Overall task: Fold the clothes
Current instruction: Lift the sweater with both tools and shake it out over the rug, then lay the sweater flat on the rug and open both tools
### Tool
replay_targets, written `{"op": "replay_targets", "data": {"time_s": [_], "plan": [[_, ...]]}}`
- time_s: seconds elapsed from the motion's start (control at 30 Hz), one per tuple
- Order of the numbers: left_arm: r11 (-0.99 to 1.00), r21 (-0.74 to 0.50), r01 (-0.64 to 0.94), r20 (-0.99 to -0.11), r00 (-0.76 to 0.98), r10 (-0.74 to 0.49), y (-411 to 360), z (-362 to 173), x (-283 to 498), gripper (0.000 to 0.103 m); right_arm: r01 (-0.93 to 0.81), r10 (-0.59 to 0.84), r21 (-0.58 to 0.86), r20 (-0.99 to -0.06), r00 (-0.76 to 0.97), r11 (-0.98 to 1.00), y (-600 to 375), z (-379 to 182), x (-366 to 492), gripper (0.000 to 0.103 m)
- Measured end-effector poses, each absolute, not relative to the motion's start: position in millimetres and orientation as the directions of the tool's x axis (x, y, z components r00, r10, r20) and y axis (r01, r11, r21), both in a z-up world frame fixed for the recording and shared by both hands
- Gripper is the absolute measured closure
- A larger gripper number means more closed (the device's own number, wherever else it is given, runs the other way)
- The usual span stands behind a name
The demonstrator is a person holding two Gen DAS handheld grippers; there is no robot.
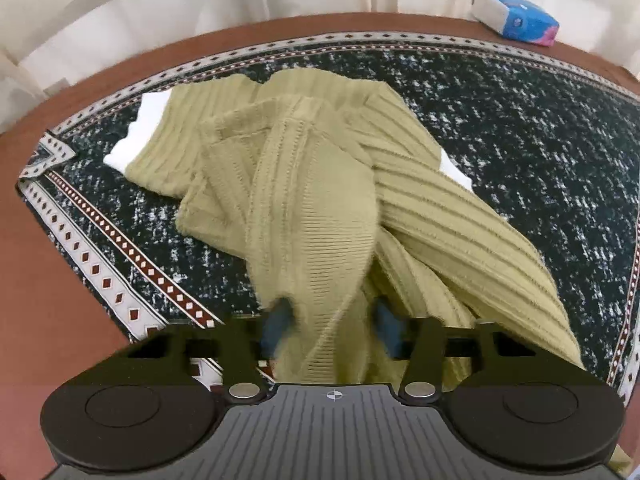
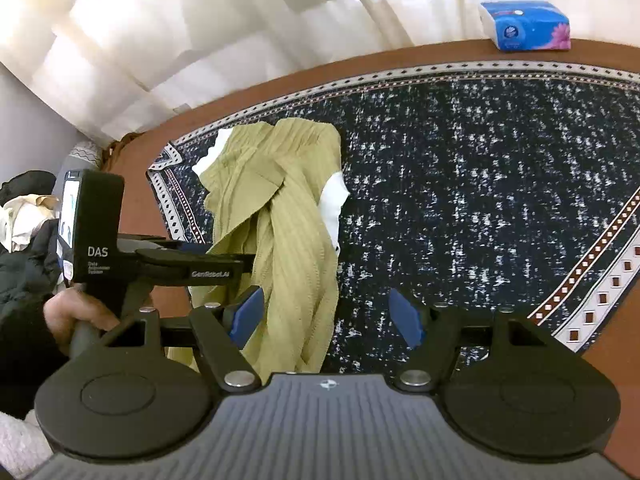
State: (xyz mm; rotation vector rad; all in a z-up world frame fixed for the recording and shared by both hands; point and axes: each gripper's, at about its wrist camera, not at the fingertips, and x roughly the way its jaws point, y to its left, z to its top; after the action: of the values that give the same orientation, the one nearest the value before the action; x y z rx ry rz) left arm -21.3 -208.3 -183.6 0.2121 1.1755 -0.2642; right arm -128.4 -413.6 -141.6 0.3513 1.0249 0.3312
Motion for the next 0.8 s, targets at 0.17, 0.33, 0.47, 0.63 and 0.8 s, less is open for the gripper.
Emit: {"op": "replay_targets", "data": {"time_s": [0.17,0.33,0.47,0.63,0.8], "plan": [[0.975,-0.073,0.208,-0.907,0.392,-0.152,-169,-166,-20,0.102,-0.126,0.426,0.418,-0.773,0.471,0.899,-399,-143,-118,0.030],[0.992,-0.109,0.066,-0.868,0.480,-0.128,-111,-132,-41,0.102,-0.171,0.426,0.394,-0.774,0.468,0.903,-383,-139,-104,0.030],[0.994,-0.098,-0.045,-0.856,0.513,-0.061,-67,-114,-64,0.102,-0.191,0.419,0.374,-0.779,0.466,0.908,-374,-138,-95,0.030],[0.978,-0.073,-0.195,-0.860,0.510,0.037,-15,-106,-94,0.102,-0.190,0.407,0.360,-0.785,0.467,0.913,-368,-139,-81,0.030],[0.939,-0.056,-0.338,-0.884,0.453,0.111,33,-115,-120,0.102,-0.189,0.379,0.328,-0.799,0.467,0.926,-363,-141,-67,0.030]]}}
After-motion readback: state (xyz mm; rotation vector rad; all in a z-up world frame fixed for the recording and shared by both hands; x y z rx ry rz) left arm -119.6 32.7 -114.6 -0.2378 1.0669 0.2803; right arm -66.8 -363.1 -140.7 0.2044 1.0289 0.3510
